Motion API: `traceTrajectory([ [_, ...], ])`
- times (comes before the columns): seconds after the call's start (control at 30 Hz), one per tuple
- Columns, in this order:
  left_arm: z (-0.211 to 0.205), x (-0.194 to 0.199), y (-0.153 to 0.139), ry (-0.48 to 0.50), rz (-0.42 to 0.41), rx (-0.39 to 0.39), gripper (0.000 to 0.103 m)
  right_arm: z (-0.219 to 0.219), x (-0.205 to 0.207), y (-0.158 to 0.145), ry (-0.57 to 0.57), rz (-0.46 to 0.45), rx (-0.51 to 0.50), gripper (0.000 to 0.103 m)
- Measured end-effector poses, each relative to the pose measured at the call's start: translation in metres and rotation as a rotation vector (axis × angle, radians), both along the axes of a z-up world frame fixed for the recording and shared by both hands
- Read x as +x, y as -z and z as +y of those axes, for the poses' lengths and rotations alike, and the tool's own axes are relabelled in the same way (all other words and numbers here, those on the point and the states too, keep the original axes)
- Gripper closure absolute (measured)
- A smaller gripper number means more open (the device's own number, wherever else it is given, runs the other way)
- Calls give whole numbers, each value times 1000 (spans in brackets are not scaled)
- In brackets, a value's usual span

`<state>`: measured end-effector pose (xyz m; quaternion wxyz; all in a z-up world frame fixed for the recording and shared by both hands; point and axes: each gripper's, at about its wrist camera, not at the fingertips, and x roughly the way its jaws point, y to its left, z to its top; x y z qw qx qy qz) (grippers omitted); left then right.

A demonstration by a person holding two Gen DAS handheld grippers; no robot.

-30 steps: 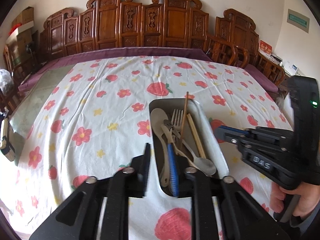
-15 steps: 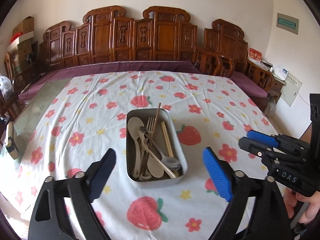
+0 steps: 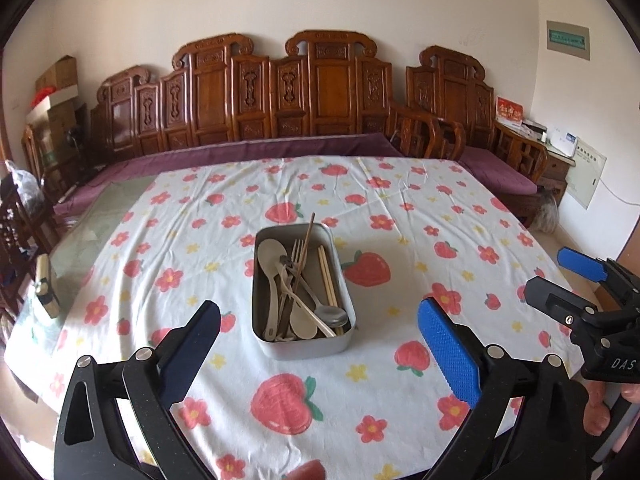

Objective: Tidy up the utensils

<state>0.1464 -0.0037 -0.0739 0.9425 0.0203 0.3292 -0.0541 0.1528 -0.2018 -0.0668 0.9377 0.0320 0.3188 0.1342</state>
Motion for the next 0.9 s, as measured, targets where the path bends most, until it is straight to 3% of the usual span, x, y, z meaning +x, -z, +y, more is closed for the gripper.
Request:
traceTrajectory([
  [0.9,-16,-71,-100,-25,-228,-22,8,-7,-79,-95,53,-238,15,3],
])
